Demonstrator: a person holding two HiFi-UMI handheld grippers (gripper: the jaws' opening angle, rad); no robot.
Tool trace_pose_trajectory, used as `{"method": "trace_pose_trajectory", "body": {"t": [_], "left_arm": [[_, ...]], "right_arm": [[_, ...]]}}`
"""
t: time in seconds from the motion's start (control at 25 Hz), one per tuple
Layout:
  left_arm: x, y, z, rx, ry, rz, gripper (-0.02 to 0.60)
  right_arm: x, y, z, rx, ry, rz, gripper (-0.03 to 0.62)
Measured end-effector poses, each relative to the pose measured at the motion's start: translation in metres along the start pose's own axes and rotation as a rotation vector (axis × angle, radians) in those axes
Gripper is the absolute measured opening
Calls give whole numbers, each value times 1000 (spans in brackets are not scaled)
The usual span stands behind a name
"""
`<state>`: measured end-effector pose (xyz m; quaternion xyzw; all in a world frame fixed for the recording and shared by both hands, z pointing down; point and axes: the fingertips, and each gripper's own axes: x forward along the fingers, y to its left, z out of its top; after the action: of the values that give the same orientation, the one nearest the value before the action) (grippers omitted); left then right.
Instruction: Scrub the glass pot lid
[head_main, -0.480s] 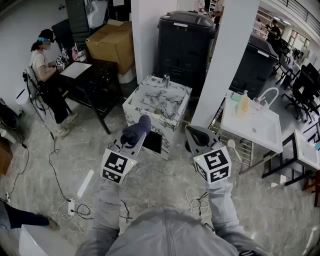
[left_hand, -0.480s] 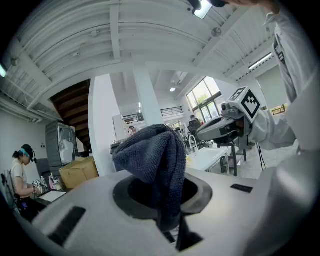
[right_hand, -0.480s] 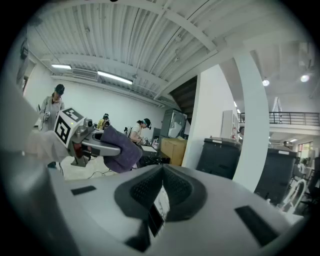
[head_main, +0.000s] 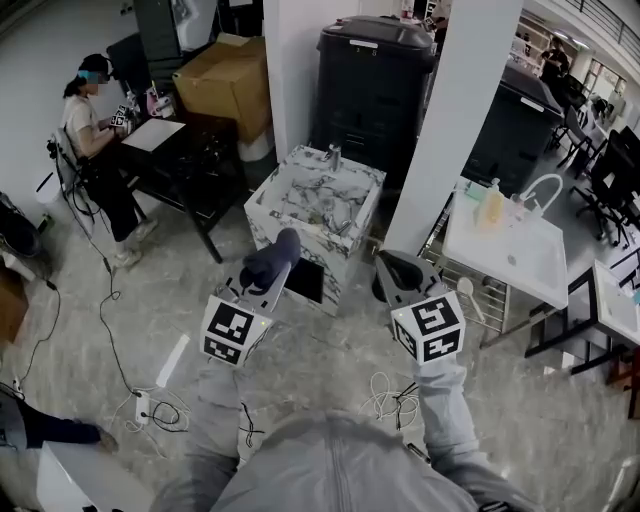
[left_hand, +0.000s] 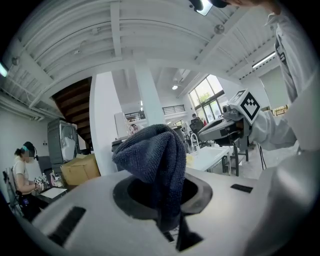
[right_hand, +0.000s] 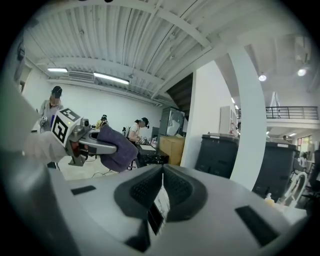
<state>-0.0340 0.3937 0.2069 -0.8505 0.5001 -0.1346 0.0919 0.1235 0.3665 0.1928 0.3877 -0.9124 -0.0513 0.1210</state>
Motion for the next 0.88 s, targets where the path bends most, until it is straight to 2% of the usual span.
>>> {"method": "trace_pose_trajectory", "body": {"t": [0.44,0.6,0.76,0.88], "left_arm": [[19,-29,2,-1,31,61,67],[26,-42,4,-4,35,64,67],[33,-36,6,-9,34,76,67],[44,-29,3,-4,37,83,67]], "right_arm": [[-11,-30,-12,-30,-36,60,29],[-14,-35,-9,5,-82,89,28],[-7,-35,-14,-19,-66,116,28],[1,-45,-19,5,-61,115,28]]}}
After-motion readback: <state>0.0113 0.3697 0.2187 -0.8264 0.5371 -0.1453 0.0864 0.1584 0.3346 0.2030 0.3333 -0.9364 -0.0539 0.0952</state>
